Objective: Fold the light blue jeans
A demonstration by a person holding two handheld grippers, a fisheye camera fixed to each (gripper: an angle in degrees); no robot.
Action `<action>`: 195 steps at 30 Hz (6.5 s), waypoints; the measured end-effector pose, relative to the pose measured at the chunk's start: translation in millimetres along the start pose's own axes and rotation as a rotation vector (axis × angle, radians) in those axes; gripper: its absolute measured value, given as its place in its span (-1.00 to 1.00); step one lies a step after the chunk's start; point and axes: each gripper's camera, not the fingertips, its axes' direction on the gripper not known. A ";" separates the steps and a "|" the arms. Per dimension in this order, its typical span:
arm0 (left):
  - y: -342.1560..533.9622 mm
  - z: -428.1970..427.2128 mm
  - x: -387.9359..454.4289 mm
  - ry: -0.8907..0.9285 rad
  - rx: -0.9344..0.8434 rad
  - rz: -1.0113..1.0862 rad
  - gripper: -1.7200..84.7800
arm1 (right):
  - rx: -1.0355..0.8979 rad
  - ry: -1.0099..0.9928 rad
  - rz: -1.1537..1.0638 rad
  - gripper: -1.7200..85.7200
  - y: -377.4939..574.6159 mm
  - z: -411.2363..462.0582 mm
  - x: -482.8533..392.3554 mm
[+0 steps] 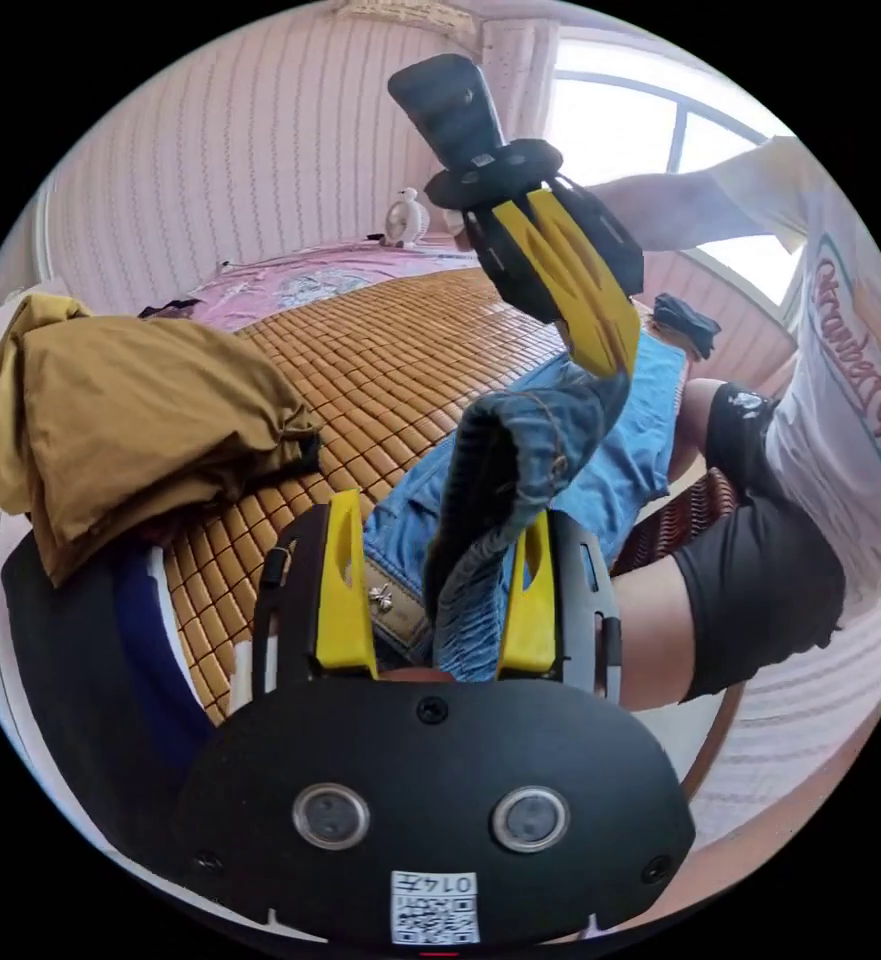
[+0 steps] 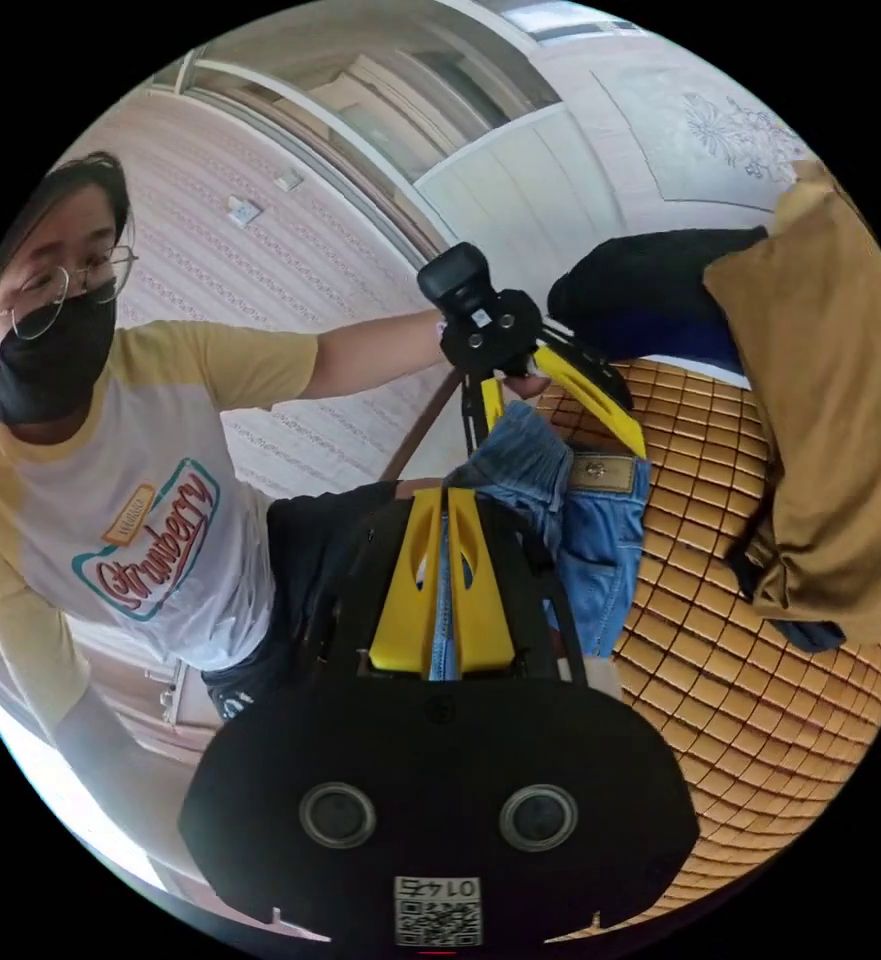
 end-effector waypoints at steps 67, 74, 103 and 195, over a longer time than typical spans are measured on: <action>2.4 47.8 -122.2 -0.204 -0.027 -1.126 -0.70 | 0.295 0.674 1.218 -0.84 298.3 -35.5 -173.6; 26.5 16.1 -69.7 -0.169 0.202 -1.143 -0.82 | 0.341 0.748 1.325 -0.84 351.5 0.9 -237.3; -205.8 315.9 300.8 0.131 -0.419 -0.182 -0.98 | -0.124 0.927 1.109 -0.98 356.7 44.7 -161.4; -190.6 276.7 224.0 0.138 -0.133 -0.711 -0.81 | 0.455 0.622 0.972 -0.79 478.1 168.2 -292.3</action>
